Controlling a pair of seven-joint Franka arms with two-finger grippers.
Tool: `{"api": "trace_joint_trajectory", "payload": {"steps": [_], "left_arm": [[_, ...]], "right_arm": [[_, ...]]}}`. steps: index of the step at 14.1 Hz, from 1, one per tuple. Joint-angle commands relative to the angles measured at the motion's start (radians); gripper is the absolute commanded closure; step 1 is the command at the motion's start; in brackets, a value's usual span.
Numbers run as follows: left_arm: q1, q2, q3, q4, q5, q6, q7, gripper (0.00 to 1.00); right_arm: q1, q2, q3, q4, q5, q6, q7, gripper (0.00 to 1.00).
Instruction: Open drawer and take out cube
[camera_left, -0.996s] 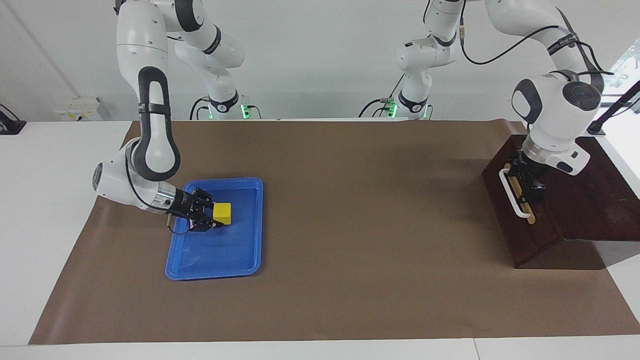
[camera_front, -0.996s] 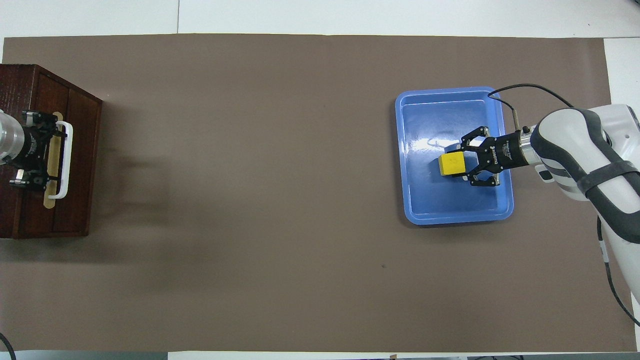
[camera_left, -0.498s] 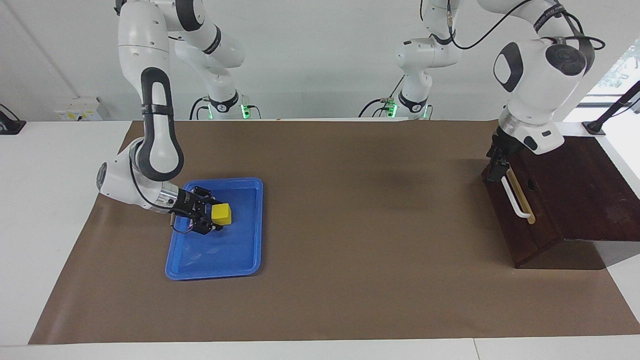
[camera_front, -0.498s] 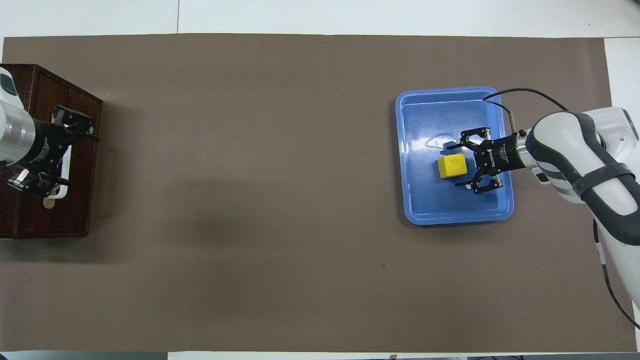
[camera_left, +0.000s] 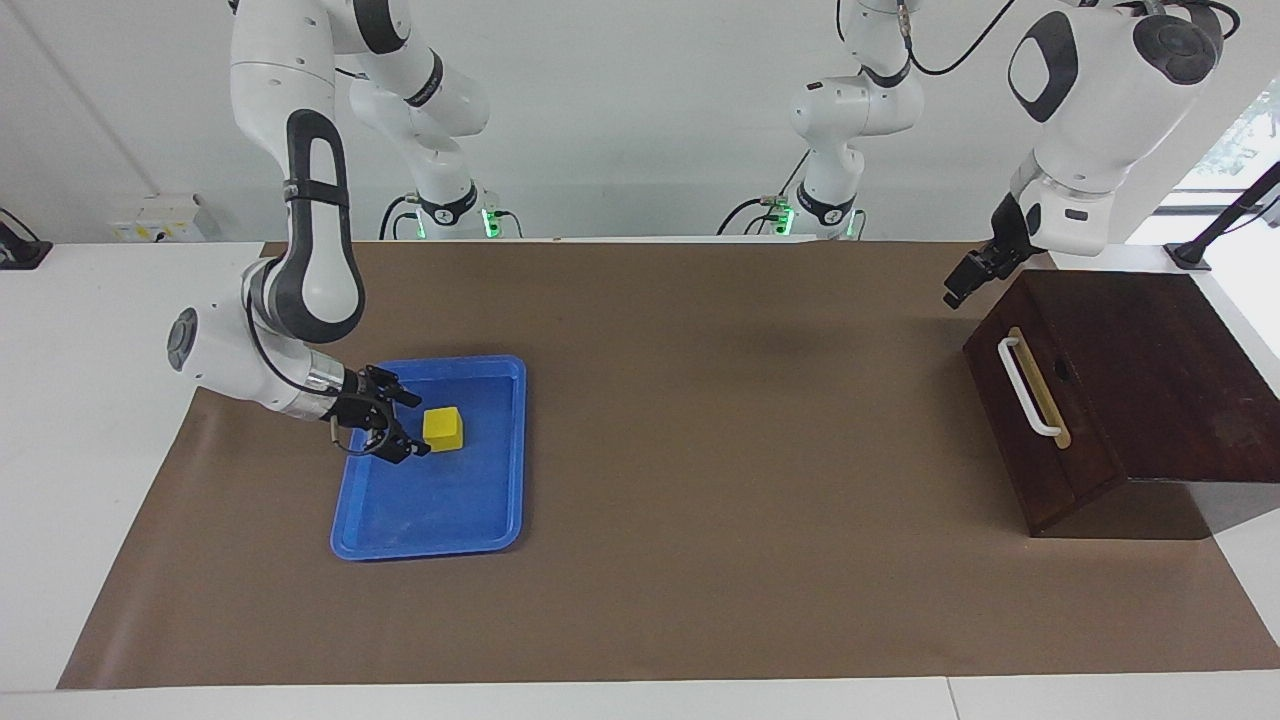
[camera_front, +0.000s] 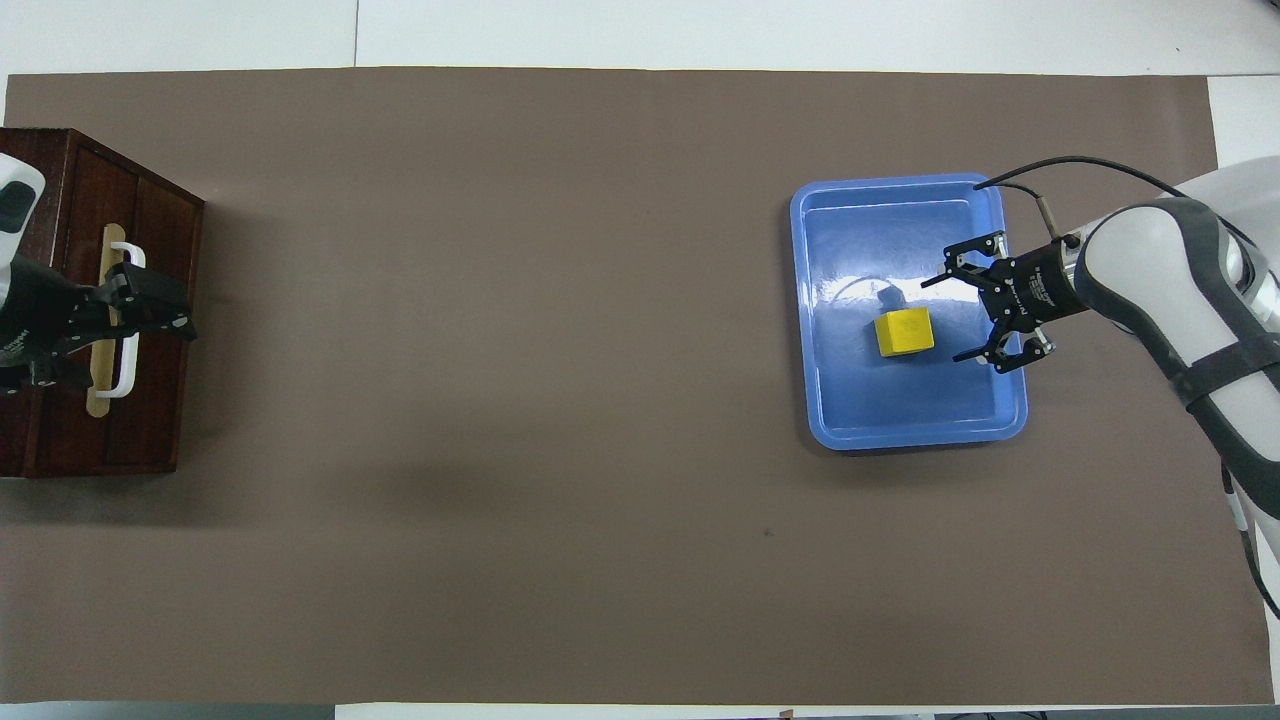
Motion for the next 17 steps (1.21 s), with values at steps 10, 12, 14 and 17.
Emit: {"api": "trace_joint_trajectory", "payload": {"steps": [10,12,14,17], "left_arm": [[-0.096,0.078,0.053,0.165,-0.007,-0.149,0.317,0.00],[-0.094,0.073,0.053,0.134,-0.011,-0.121,0.377,0.00],[-0.086,0.065,0.056,0.120,-0.011,-0.115,0.419,0.00],[-0.066,0.059,0.057,0.125,-0.005,-0.116,0.433,0.00]], "right_arm": [[0.052,-0.269,0.016,0.093,-0.409,-0.215,-0.552,0.00],[0.053,-0.325,0.014,0.093,-0.459,-0.243,-0.718,0.00],[0.058,-0.383,0.014,0.093,-0.504,-0.270,-0.829,0.00],[0.058,-0.446,0.017,0.108,-0.522,-0.350,-0.873,0.00]]}}
